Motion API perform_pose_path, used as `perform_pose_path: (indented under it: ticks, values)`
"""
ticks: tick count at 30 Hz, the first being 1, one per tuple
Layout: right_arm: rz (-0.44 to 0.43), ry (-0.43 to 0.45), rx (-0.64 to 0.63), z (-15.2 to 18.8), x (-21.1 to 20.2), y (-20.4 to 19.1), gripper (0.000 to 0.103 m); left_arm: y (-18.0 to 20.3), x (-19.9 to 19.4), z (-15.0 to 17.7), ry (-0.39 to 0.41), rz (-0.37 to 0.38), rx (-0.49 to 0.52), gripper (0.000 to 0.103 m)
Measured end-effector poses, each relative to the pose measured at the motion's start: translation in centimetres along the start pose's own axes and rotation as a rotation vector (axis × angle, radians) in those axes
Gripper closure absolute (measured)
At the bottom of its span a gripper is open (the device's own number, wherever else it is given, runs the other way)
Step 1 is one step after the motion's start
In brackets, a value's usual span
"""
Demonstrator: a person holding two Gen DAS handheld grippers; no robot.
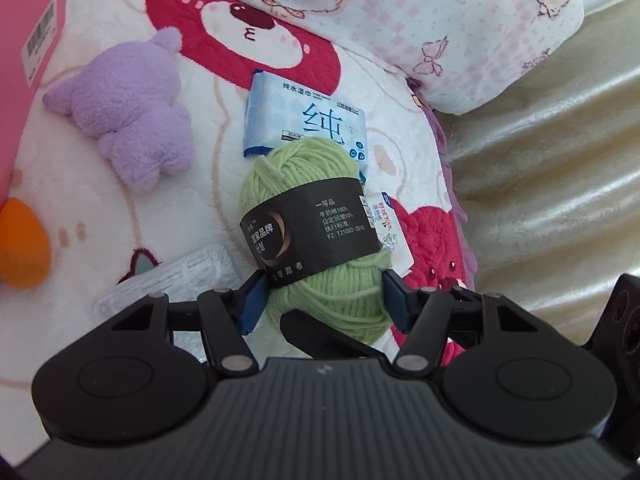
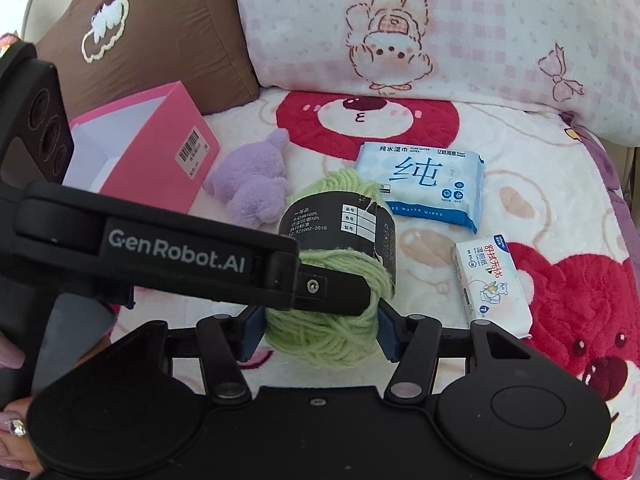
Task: Organize objects
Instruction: 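Close the left tool fingers around the green yarn ball, then lift the yarn ball with the left tool and carry it over the pink box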
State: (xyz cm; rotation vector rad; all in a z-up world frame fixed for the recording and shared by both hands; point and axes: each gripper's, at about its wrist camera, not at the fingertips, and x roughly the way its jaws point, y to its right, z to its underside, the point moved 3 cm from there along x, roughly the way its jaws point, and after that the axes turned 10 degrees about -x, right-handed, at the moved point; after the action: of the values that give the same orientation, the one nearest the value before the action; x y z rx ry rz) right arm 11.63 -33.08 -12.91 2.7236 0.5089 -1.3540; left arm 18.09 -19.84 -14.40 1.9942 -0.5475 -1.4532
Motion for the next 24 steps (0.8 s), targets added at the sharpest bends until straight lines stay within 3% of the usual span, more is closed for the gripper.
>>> perform_pose_path:
  ticks: [9, 24]
  values:
    - [-0.008, 0.057, -0.017, -0.6, -2.3, -2.7, 0.042, 0.5, -4.0, 0.3, 0.027, -0.009, 0.043, 0.044]
    - [-0.017, 0.064, -0.084, -1.6, -6.6, -7.2, 0.042, 1.8, -10.1, 0.8, -0.031, -0.018, 0.137, 0.044]
